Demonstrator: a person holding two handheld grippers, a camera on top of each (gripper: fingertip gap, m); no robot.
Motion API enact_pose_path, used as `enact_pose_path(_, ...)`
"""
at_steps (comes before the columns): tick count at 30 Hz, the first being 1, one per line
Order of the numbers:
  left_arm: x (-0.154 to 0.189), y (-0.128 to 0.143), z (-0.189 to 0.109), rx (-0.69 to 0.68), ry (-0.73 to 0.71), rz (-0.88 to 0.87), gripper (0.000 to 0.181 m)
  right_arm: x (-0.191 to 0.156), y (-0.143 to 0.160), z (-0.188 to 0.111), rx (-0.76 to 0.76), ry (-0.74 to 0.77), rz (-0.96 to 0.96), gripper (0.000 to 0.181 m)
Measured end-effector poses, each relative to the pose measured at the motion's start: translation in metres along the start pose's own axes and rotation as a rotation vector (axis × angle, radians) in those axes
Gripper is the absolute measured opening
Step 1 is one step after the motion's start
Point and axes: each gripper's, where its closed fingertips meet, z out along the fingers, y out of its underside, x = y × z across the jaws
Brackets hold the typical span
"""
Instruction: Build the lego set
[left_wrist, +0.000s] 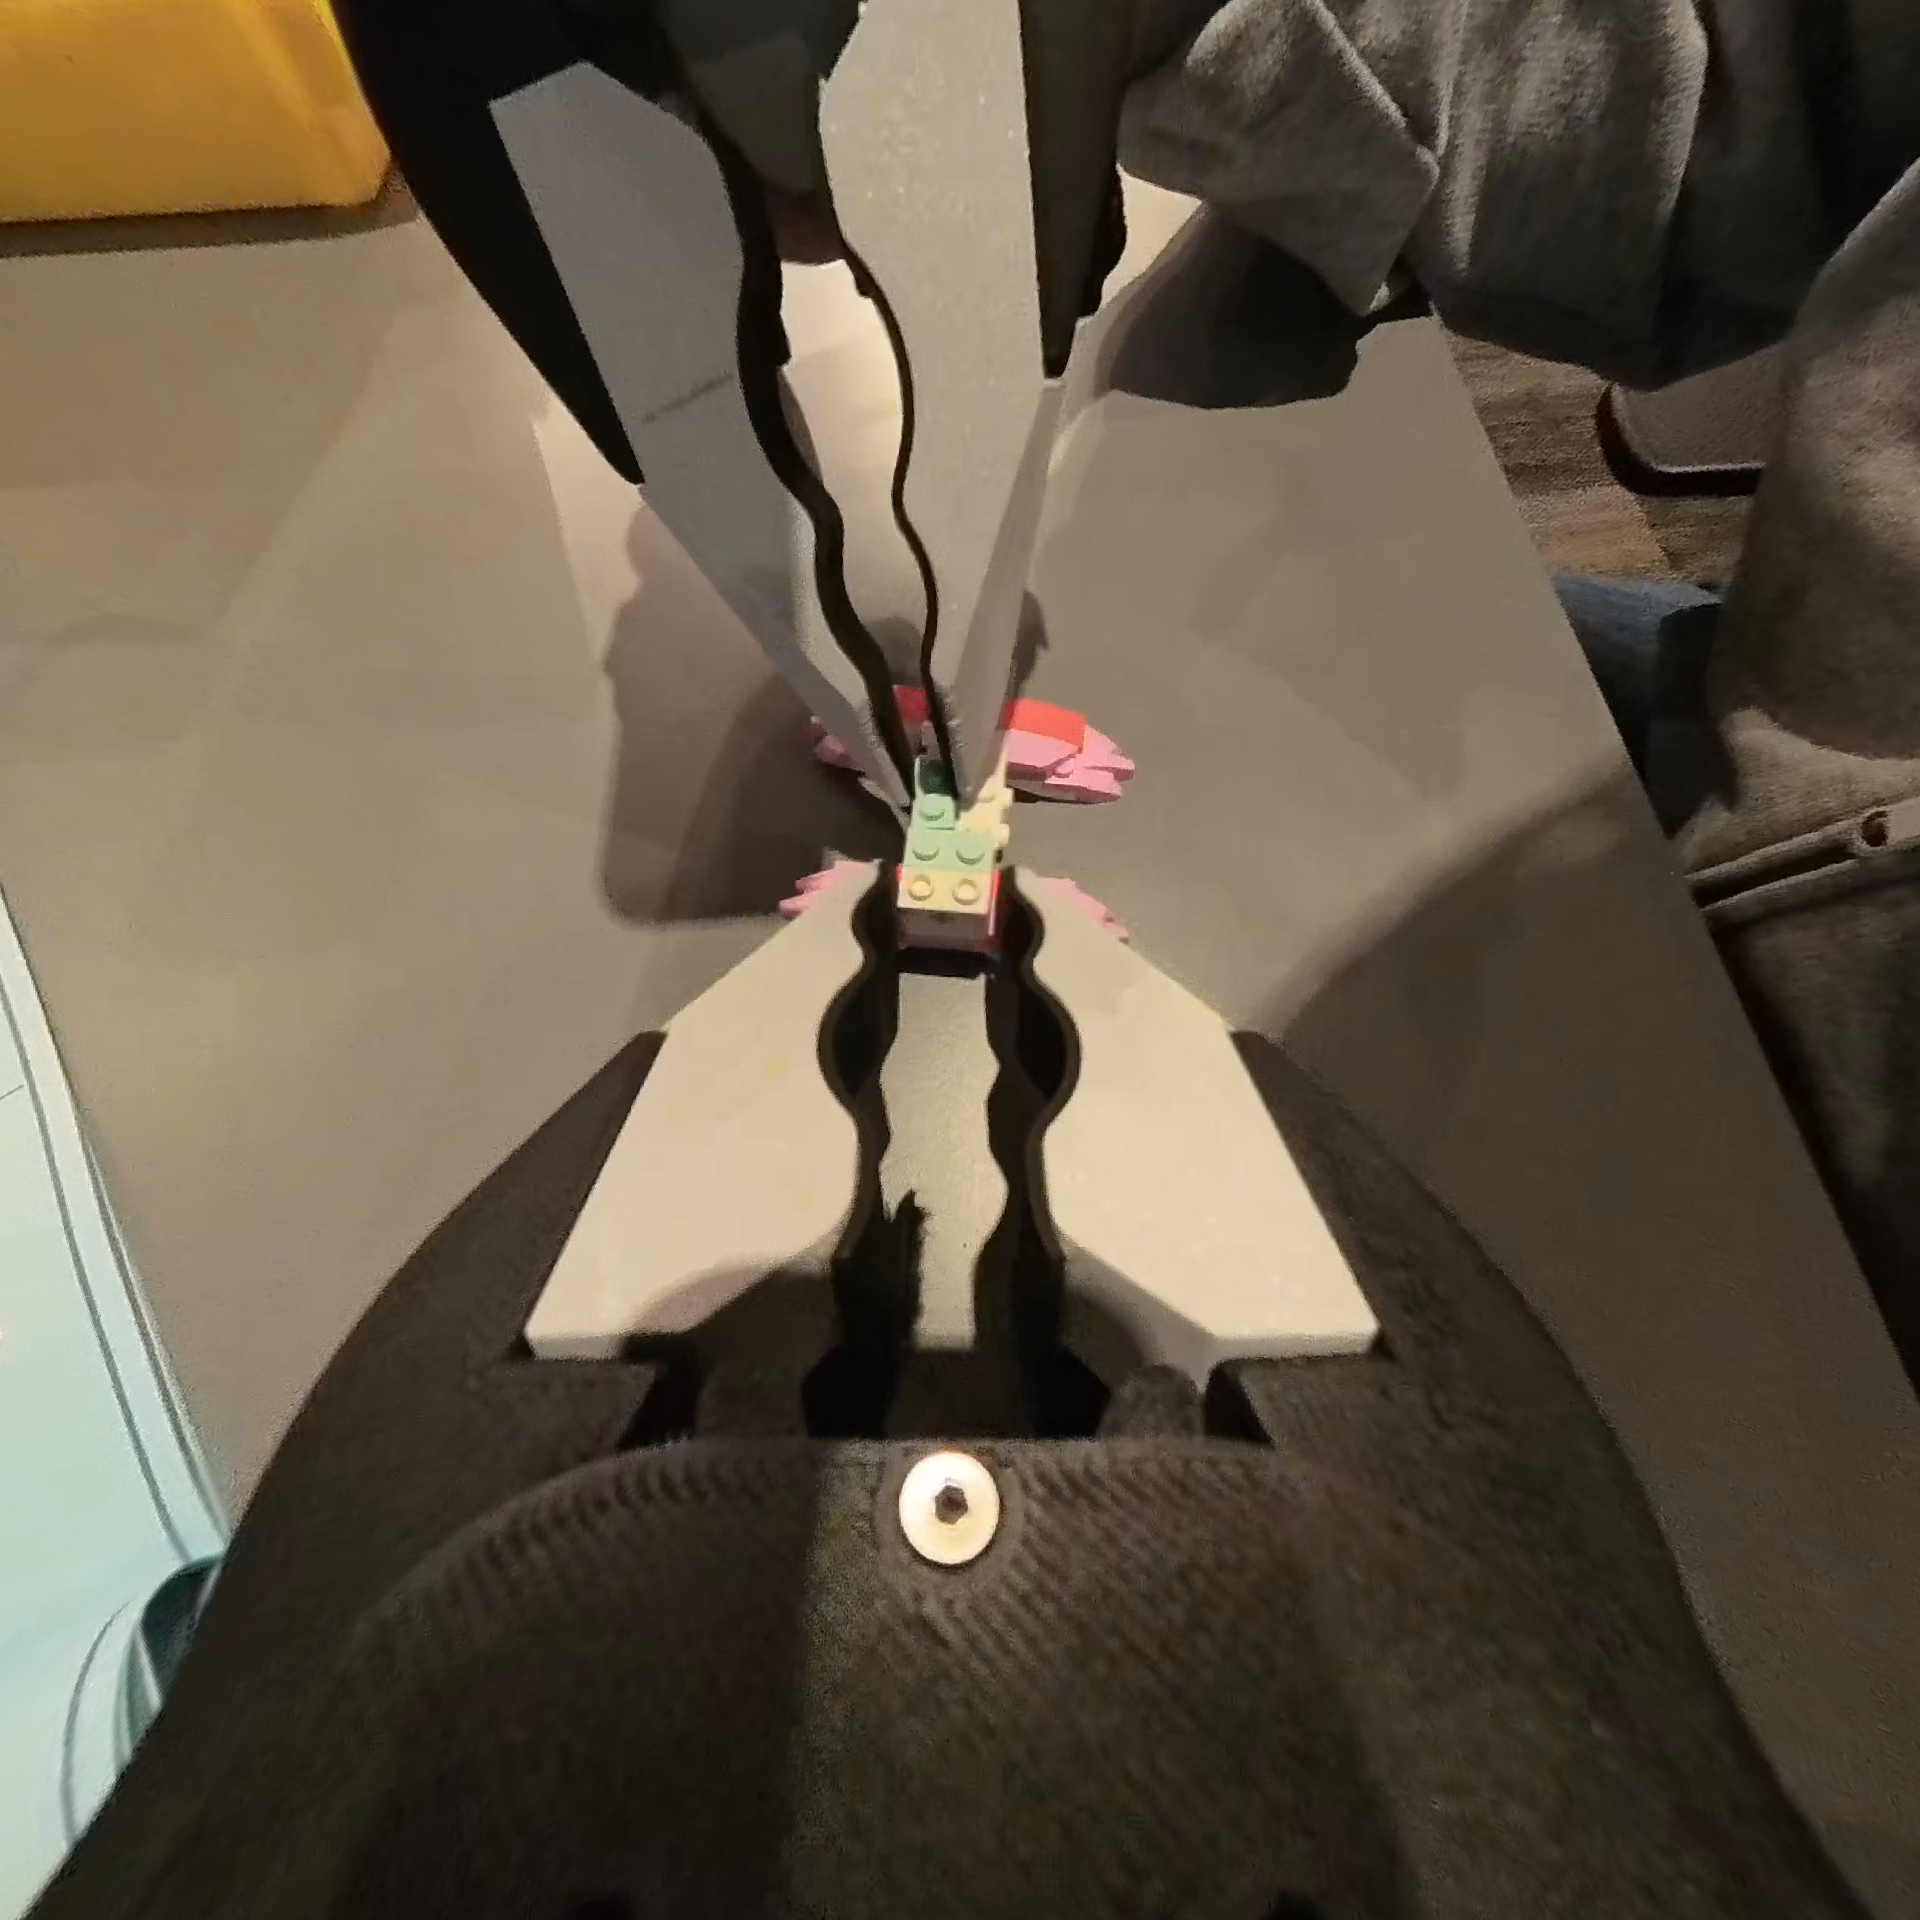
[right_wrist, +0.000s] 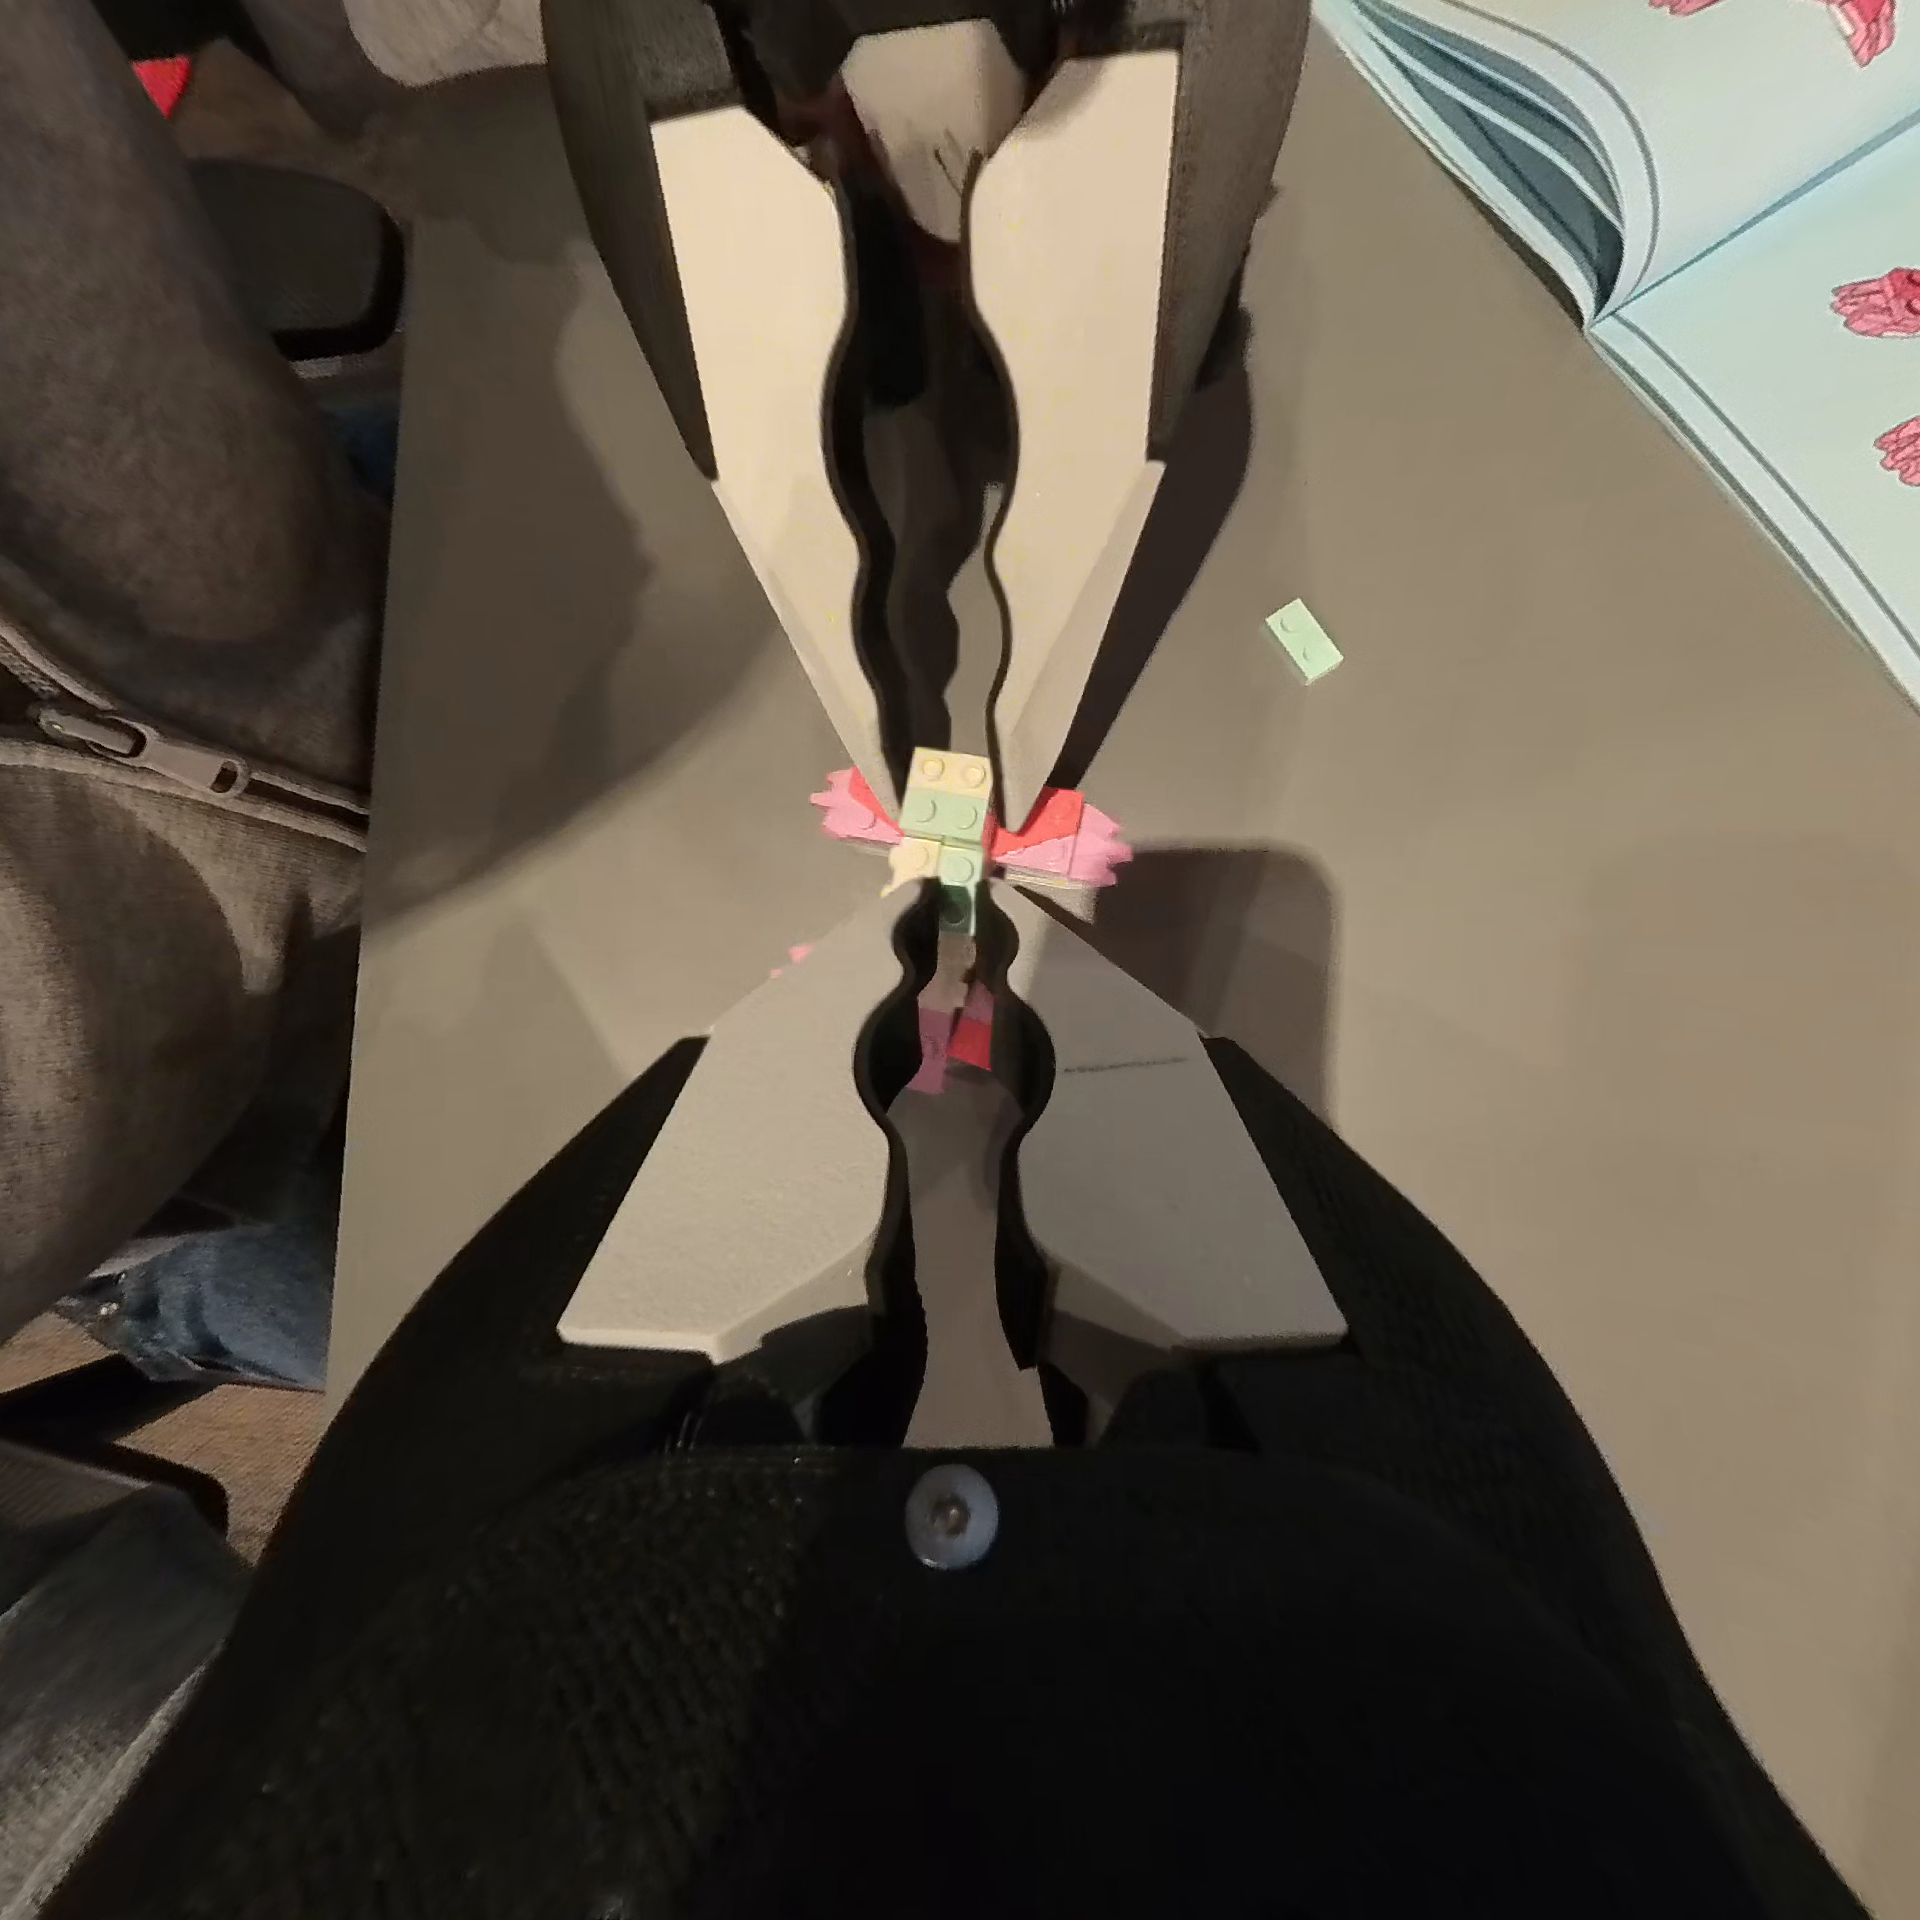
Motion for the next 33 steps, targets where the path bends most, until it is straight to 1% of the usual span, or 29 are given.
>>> enact_pose_path(11,-0.0007,-0.0016,0.0023,-0.006,-0.029,-0.015,0.016,-0.0011,0.0013,-0.0001,-0.010,-0.003,0.032,0.005)
enact_pose_path(13,-0.0008,-0.0016,0.0024,-0.005,-0.032,-0.014,0.016,-0.0028,0.0015,-0.0002,-0.006,-0.014,0.036,0.009)
enact_pose_path(33,-0.0016,-0.0020,0.0025,-0.001,-0.043,-0.017,0.016,-0.0068,0.0012,0.0015,0.009,0.004,-0.002,0.021)
